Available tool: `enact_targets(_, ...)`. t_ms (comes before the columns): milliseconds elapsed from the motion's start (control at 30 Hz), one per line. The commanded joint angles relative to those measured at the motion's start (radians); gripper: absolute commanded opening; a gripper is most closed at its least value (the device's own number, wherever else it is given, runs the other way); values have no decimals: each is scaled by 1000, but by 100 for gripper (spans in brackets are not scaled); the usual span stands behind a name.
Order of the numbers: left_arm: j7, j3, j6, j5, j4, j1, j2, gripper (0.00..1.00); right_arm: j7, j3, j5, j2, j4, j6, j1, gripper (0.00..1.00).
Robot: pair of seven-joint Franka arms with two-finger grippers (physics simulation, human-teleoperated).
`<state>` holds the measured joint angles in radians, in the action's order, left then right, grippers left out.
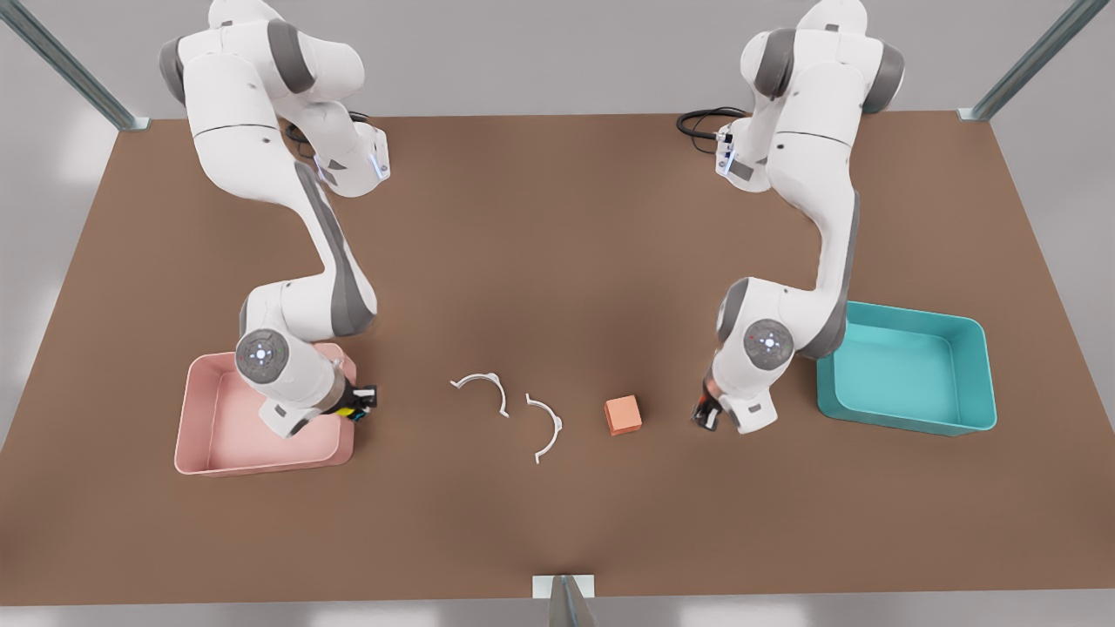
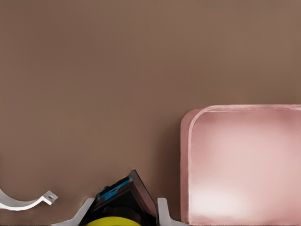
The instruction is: Place the red button in the blue storage box with the left arm, and place the yellow button in the pink storage box with the right arm
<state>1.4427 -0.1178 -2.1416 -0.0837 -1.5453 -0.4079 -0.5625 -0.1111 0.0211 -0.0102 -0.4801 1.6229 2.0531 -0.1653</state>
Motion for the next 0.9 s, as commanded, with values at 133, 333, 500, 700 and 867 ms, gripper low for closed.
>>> enact_targets(133,-577,-8,262,35,1,201,96,52,399,0,33,-17,92,93,173,47)
enact_targets(333,-923,-8,359,134,-1,408,125,52,441,0,32,-140,78,163,217,50)
enact_targets(500,-1039,-6,223,127,-259,511,265,52,479,-1,26,-167,64,200,234,100)
enact_targets(700,-1038,-6,-64,93,-404,529,178,53,338,17,64,-83,-373,-326,155,100)
enact_targets(867,-1038,-8,-75,91,-403,531,147,100,120,40,101,117,-338,-446,132,100)
